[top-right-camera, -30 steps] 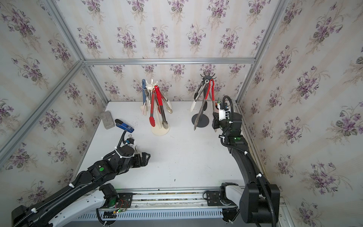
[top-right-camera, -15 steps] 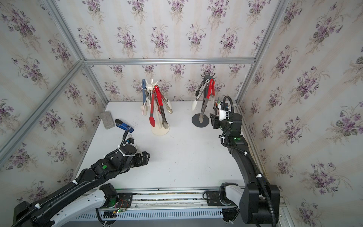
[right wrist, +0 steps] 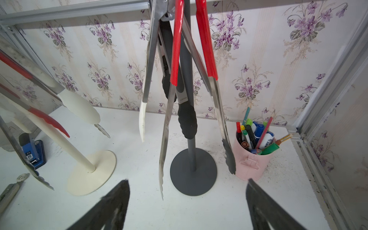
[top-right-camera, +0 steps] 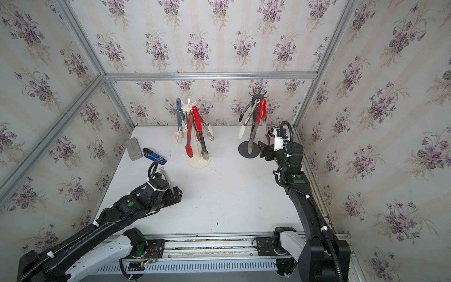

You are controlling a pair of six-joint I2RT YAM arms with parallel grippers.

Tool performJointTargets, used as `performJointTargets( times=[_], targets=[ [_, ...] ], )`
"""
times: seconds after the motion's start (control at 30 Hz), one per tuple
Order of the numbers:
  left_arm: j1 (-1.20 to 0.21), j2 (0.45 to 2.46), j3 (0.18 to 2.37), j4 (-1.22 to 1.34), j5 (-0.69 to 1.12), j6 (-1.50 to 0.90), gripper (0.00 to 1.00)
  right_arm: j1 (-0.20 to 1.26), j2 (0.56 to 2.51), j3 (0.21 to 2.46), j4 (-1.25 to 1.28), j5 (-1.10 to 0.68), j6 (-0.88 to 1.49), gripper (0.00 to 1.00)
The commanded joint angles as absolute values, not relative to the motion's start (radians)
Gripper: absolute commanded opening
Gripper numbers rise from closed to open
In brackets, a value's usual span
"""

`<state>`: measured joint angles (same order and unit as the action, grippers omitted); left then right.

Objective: Hang food tongs on kitchen utensil racks
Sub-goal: Hang the food tongs on the rack, then pick up the food tongs from the center of the board.

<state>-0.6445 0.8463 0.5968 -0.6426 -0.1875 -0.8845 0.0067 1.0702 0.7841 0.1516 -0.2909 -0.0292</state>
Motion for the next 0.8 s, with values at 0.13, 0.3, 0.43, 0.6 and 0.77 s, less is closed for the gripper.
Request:
performJointTargets(
  times=[0.13, 0.3, 0.43, 0.6, 0.77],
  targets=[
    [-0.581, 0.893, 0.592, -0.722, -0.18, -0.947, 0.99, 0.008, 1.05, 0.772, 0.132, -0.333, -0.026, 0.92],
    [-0.539, 0.968, 0.611, -0.759, -0.166, -0.947, 0.99, 0.008, 1.043, 0.761, 0.124, -0.355, -0.021, 0.92],
    [-0.52, 1.026, 0.633, -0.781, -0.163, -0.934, 0.98, 0.008, 1.043, 0.758, 0.121, -0.376, -0.017, 0.92],
    [-0.502, 1.082, 0.653, -0.797, -0.167, -0.917, 0.93, 0.008, 1.042, 0.752, 0.123, -0.392, -0.011, 0.93],
    [-0.489, 1.122, 0.66, -0.801, -0.167, -0.903, 0.85, 0.009, 1.039, 0.743, 0.119, -0.409, -0.011, 0.93]
  ],
)
